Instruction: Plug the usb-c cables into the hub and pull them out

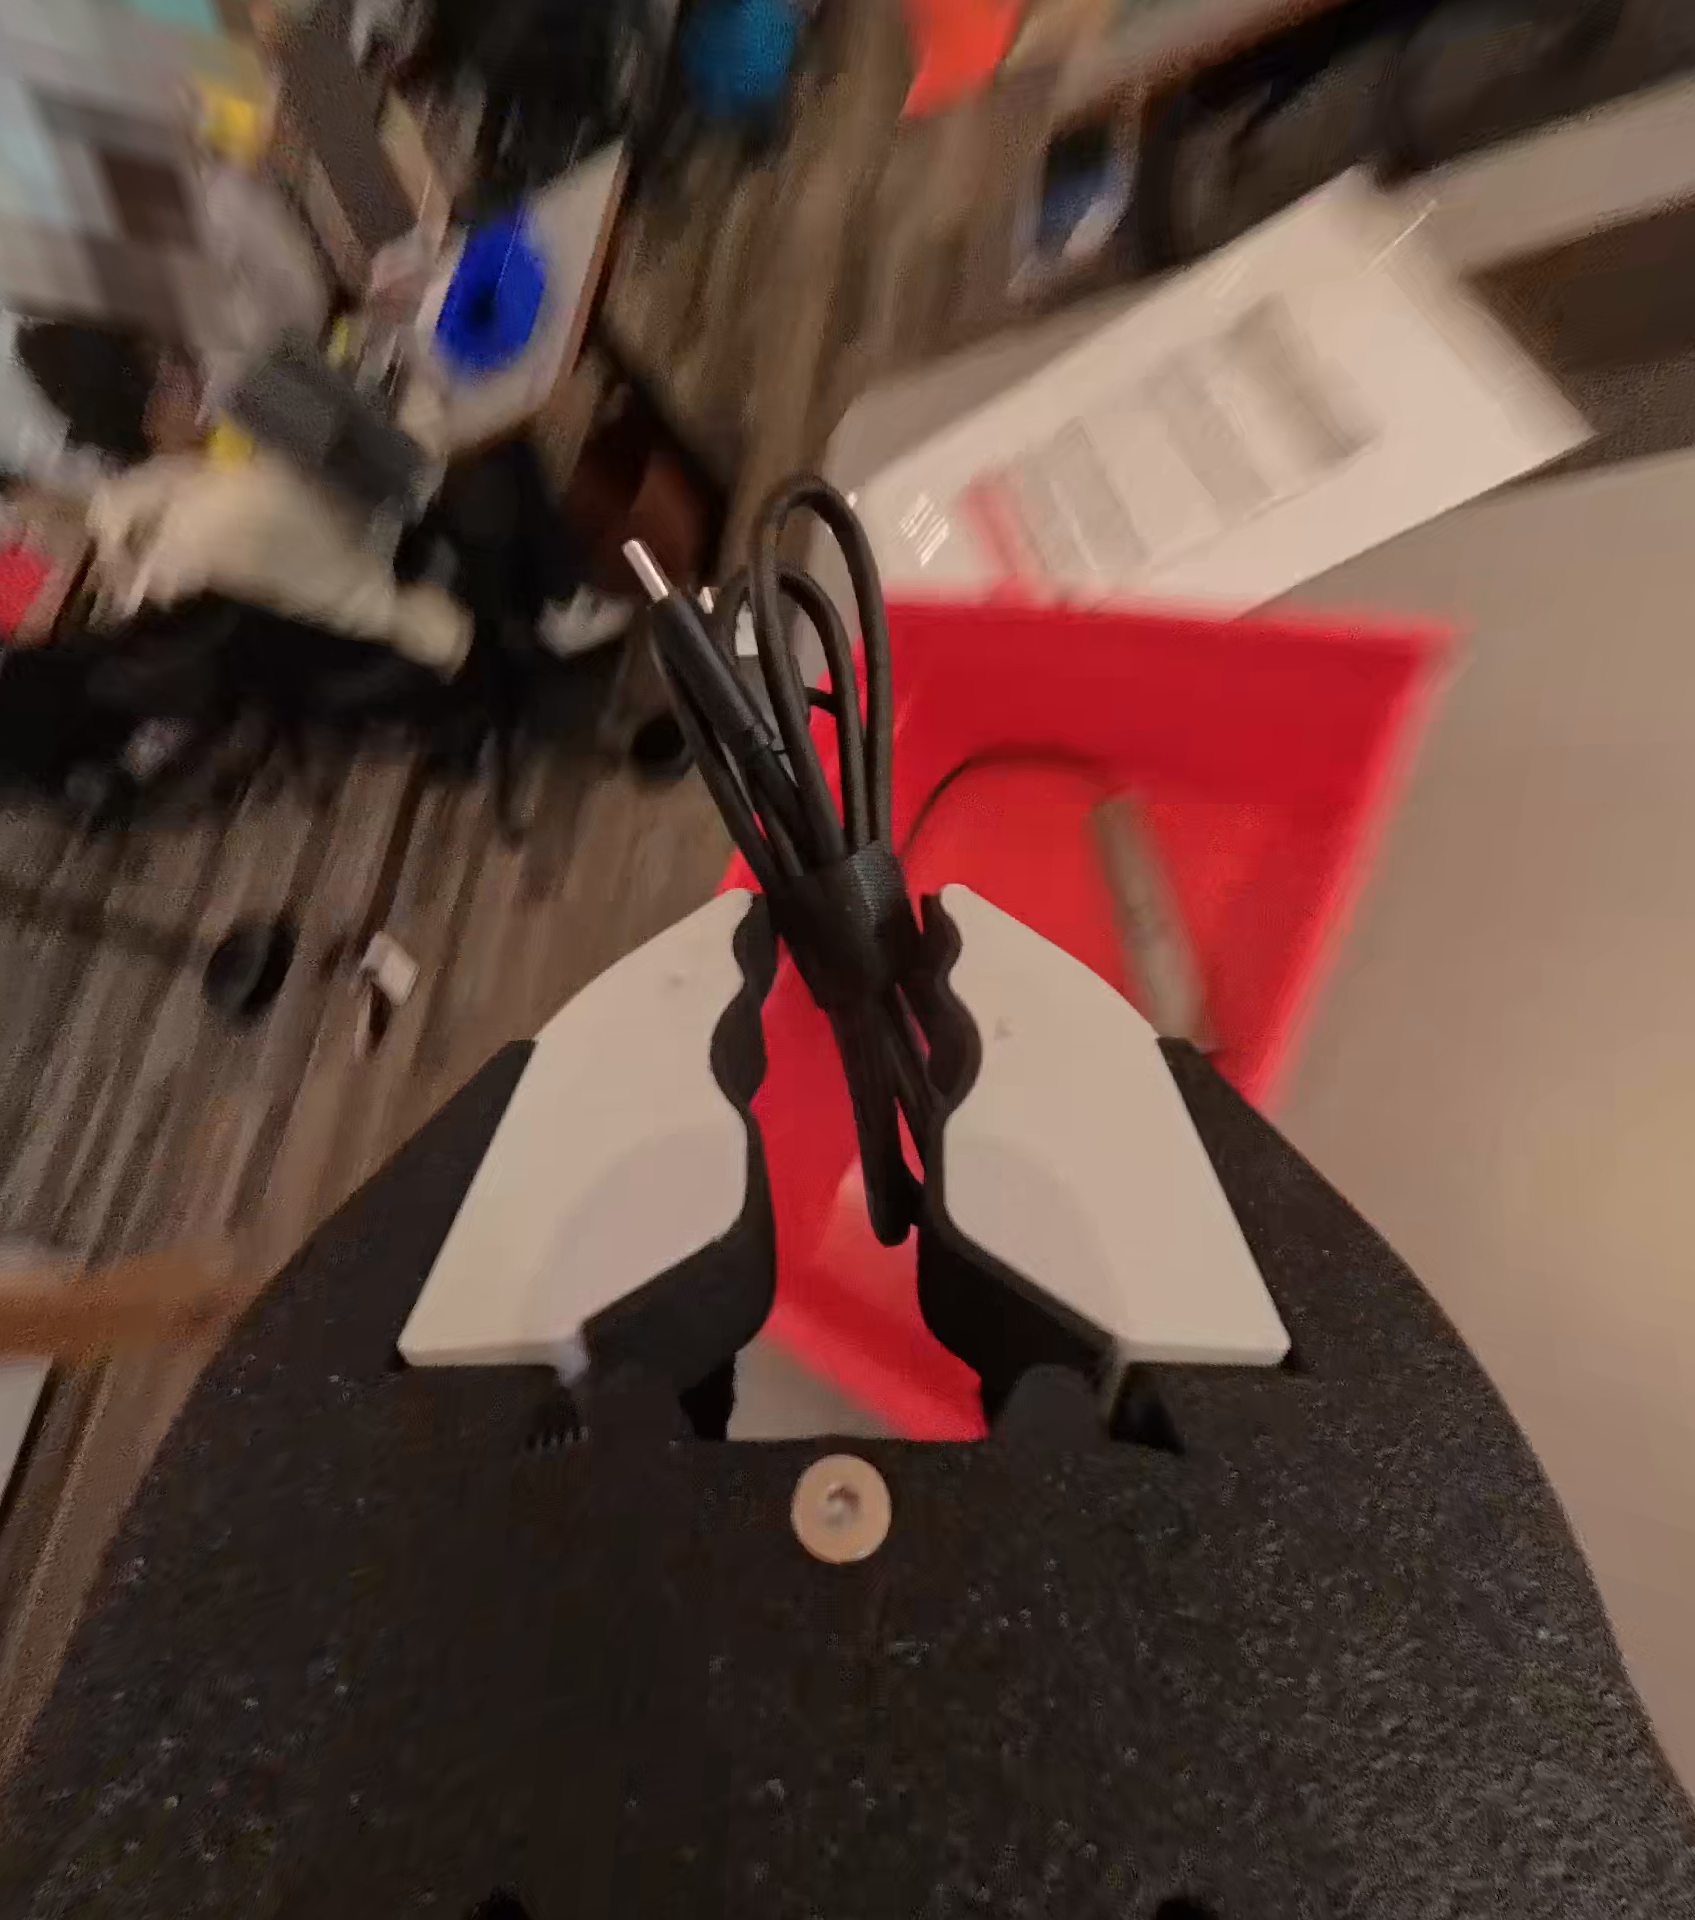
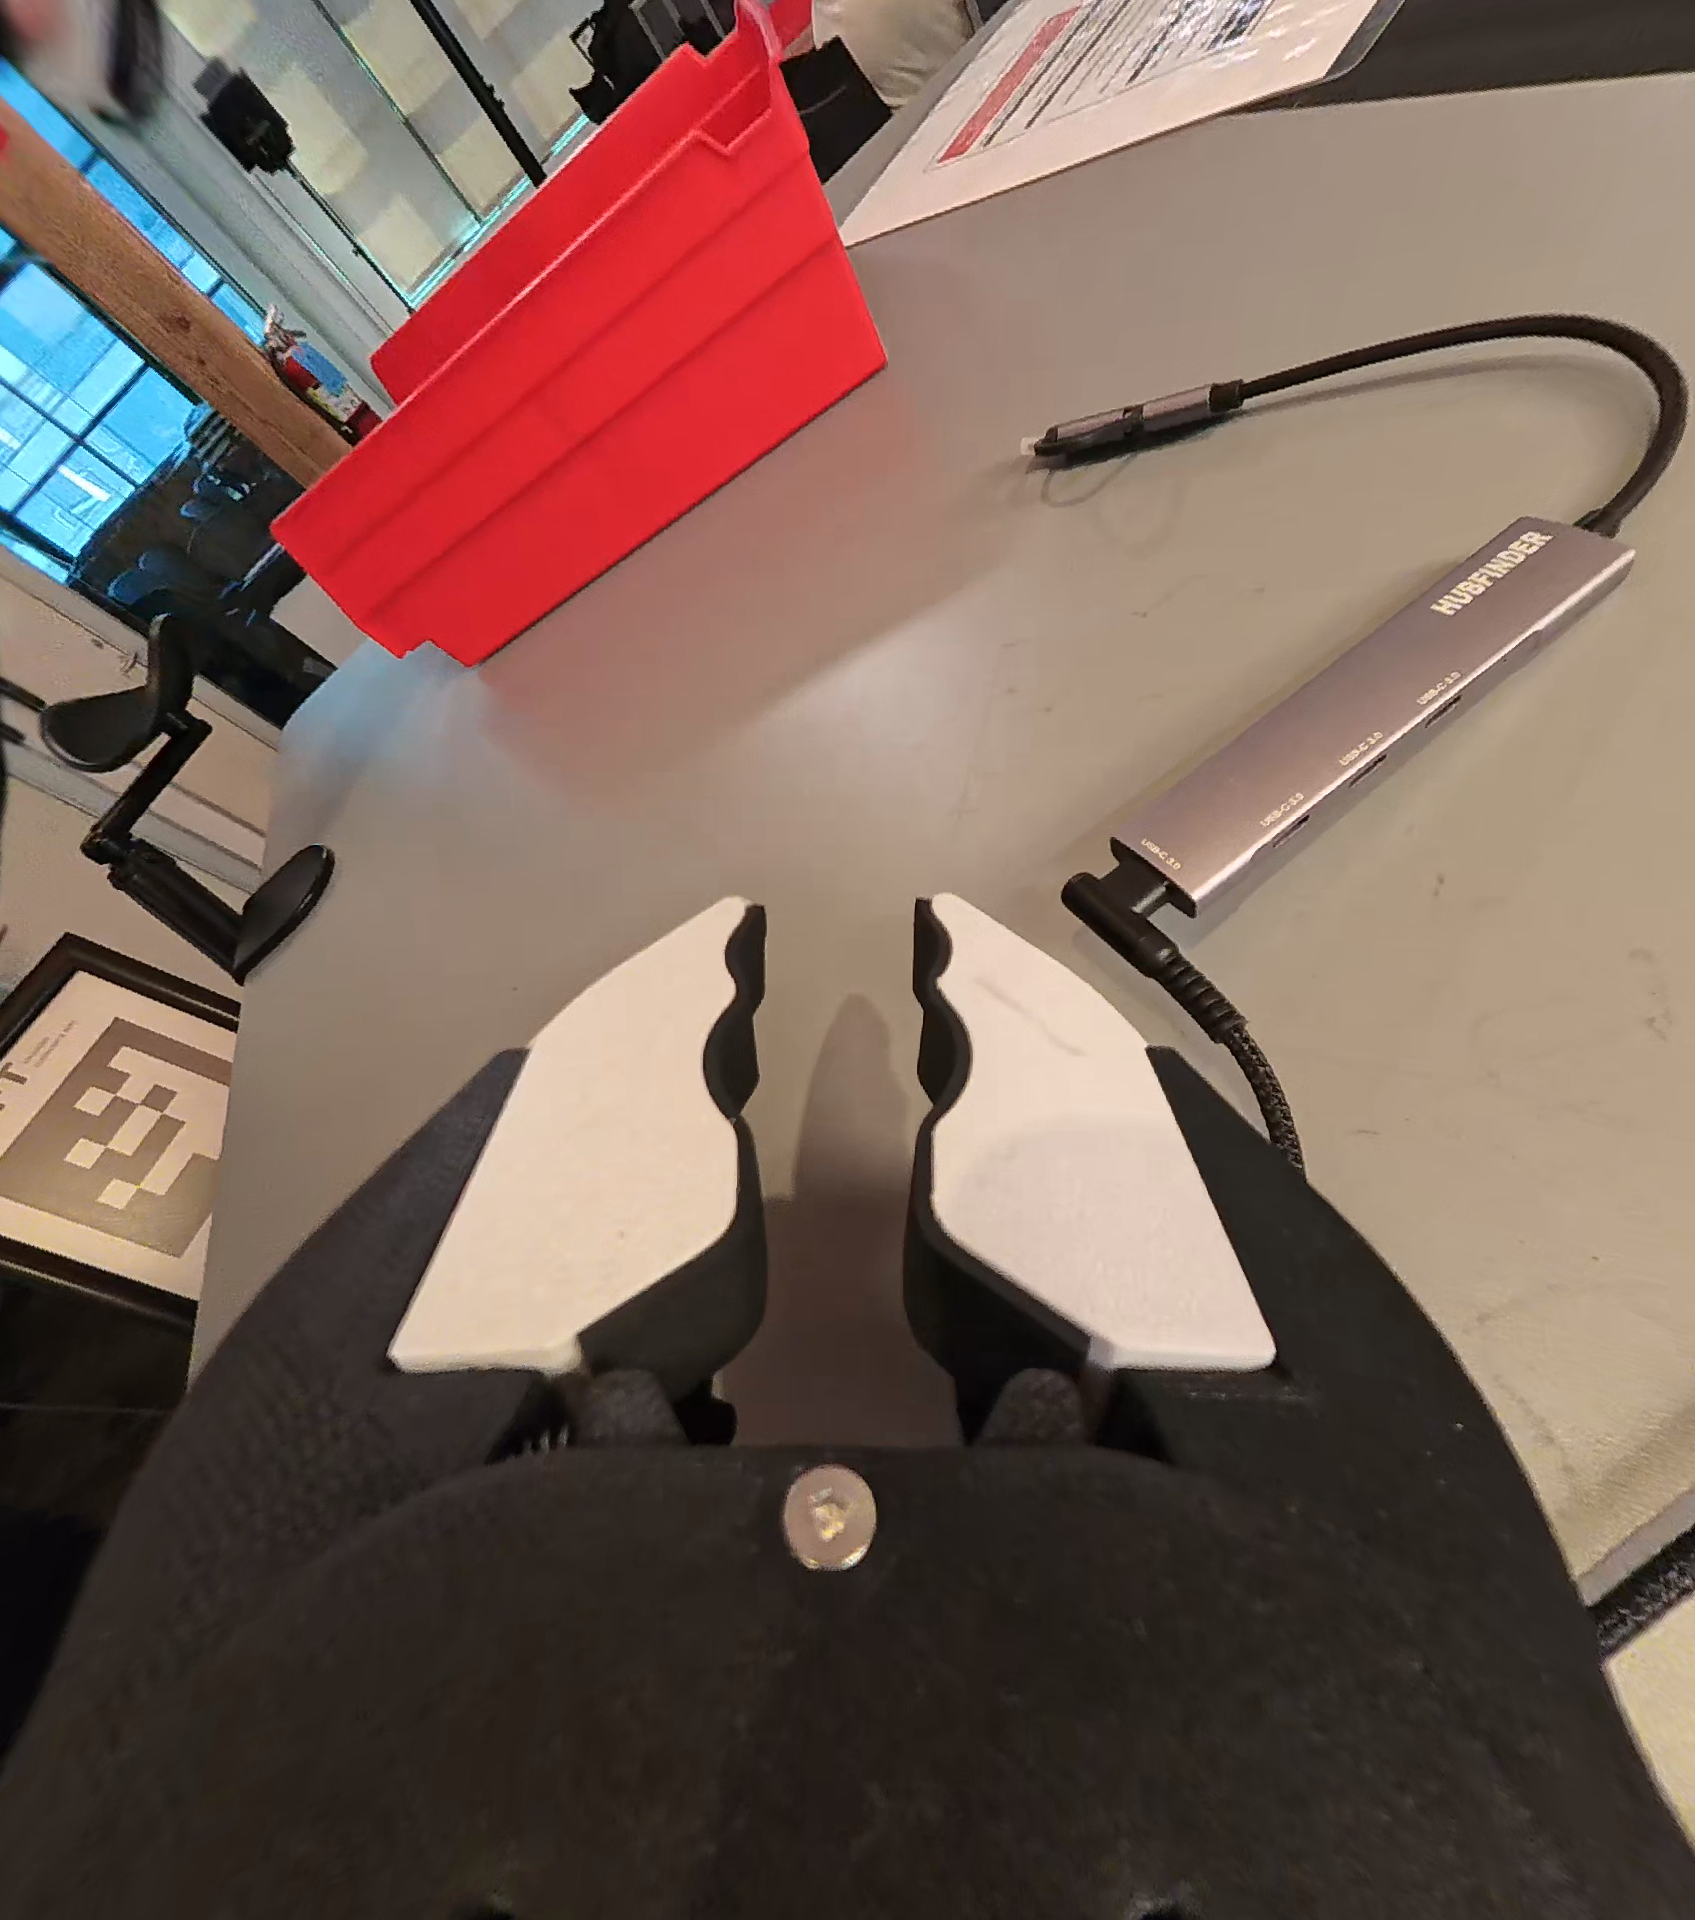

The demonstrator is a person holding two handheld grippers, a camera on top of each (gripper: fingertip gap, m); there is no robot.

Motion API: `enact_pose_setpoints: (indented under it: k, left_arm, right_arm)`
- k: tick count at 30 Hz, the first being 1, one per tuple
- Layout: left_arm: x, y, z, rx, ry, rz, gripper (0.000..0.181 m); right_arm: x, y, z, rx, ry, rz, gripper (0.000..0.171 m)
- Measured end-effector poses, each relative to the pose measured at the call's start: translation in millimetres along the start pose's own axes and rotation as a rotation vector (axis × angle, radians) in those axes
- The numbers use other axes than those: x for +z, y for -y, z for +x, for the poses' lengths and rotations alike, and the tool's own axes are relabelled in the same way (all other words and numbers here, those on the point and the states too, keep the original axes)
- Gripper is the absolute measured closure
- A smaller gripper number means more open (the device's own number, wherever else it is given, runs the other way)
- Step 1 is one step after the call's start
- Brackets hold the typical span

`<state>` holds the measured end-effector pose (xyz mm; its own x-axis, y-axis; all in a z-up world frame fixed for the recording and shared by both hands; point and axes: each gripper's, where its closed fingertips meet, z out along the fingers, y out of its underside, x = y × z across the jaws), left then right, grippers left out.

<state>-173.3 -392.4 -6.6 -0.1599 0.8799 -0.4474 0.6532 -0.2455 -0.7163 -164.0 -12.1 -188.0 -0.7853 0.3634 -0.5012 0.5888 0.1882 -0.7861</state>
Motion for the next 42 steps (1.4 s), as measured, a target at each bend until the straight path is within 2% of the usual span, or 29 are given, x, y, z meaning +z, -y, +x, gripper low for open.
enact_pose_setpoints:
  k: [2,4,6,8,10,12,14,17,28,34,39,42]
  left_arm:
    - [-36,56,80,0.052,-0.251,0.232,0.154]
    - [-61,90,180,0.072,-0.569,0.434,0.153]
    - [-64,99,276,0.039,-0.835,0.534,0.153]
    - [-46,95,358,-0.026,-0.995,0.564,0.154]
    - [-33,90,412,-0.136,-1.11,0.582,0.154]
    - [-32,88,439,-0.226,-1.186,0.612,0.154]
    - [-38,85,456,-0.22,-1.256,0.629,0.154]
    - [-38,81,464,-0.182,-1.27,0.627,0.153]
    - [-23,87,452,-0.34,-1.318,0.57,0.154]
    - [-24,87,455,-0.311,-1.332,0.569,0.154]
    - [-18,89,449,-0.312,-1.27,0.588,0.154]
    - [-10,91,440,-0.376,-1.238,0.585,0.154]
  right_arm:
    - [1,-1,1,0.004,-0.006,-0.009,0.145]
    - [2,-1,2,0.009,-0.011,-0.013,0.145]
    - [1,0,2,0.015,-0.008,-0.004,0.145]
    - [-2,2,3,0.02,-0.004,0.018,0.144]
    - [-5,5,2,0.023,0.004,0.045,0.143]
    - [-8,7,1,0.024,0.013,0.065,0.142]
    - [-9,8,1,0.019,0.01,0.074,0.142]
    - [-9,8,1,0.005,-0.002,0.078,0.142]
    - [-8,7,1,-0.061,-0.066,0.068,0.142]
    - [-8,9,4,-0.059,-0.09,0.075,0.142]
    - [-10,29,19,-0.109,-0.21,0.073,0.145]
    - [-15,62,20,-0.224,-0.258,0.088,0.145]
